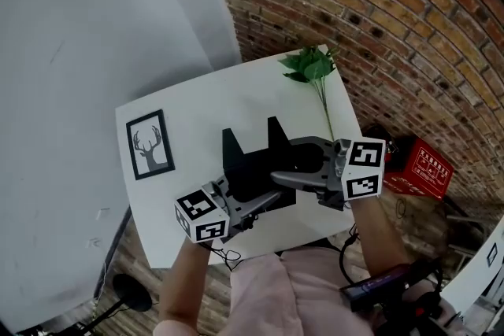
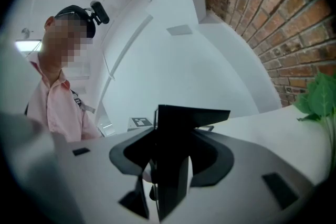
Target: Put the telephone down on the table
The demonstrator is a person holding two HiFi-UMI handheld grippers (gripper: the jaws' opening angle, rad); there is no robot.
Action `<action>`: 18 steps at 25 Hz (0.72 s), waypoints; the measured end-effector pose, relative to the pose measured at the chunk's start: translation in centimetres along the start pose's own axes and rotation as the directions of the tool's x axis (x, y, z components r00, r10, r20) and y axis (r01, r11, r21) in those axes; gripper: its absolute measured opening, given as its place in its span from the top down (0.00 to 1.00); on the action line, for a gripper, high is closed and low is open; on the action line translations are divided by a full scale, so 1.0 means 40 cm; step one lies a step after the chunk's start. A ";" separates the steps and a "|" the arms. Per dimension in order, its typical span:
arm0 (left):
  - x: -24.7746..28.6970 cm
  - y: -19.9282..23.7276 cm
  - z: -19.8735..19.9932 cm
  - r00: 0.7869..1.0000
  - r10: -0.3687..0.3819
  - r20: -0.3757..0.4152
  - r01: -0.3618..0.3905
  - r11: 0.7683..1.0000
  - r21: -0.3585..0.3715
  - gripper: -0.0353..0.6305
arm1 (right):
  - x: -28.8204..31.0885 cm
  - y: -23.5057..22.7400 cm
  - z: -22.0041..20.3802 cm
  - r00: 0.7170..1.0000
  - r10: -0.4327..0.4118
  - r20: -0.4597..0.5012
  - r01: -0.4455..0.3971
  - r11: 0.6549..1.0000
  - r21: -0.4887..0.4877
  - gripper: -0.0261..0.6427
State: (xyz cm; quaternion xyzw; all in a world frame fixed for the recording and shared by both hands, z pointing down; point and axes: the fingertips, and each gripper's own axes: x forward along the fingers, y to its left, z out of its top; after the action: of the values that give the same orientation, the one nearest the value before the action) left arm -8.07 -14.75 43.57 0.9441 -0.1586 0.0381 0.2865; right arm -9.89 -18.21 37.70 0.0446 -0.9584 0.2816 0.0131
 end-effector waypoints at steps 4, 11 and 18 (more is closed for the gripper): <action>0.025 0.043 -0.049 1.000 0.001 -0.029 -0.003 0.998 -0.064 0.69 | -0.005 -0.062 -0.051 1.000 -0.007 -0.014 0.008 0.997 0.075 0.67; 0.067 0.114 -0.136 0.999 0.007 -0.043 -0.015 0.984 -0.179 0.69 | -0.010 -0.159 -0.139 0.999 -0.019 -0.045 0.026 0.984 0.177 0.67; 0.080 0.144 -0.188 0.999 0.011 -0.050 -0.023 0.970 -0.243 0.69 | -0.007 -0.199 -0.195 0.997 -0.029 -0.071 0.045 0.969 0.243 0.66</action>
State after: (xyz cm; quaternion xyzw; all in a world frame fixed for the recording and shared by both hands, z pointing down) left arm -6.73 -16.00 53.38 0.8992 -0.1631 0.0435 0.4037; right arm -8.88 -20.64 48.53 0.0543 -0.9145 0.3983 0.0447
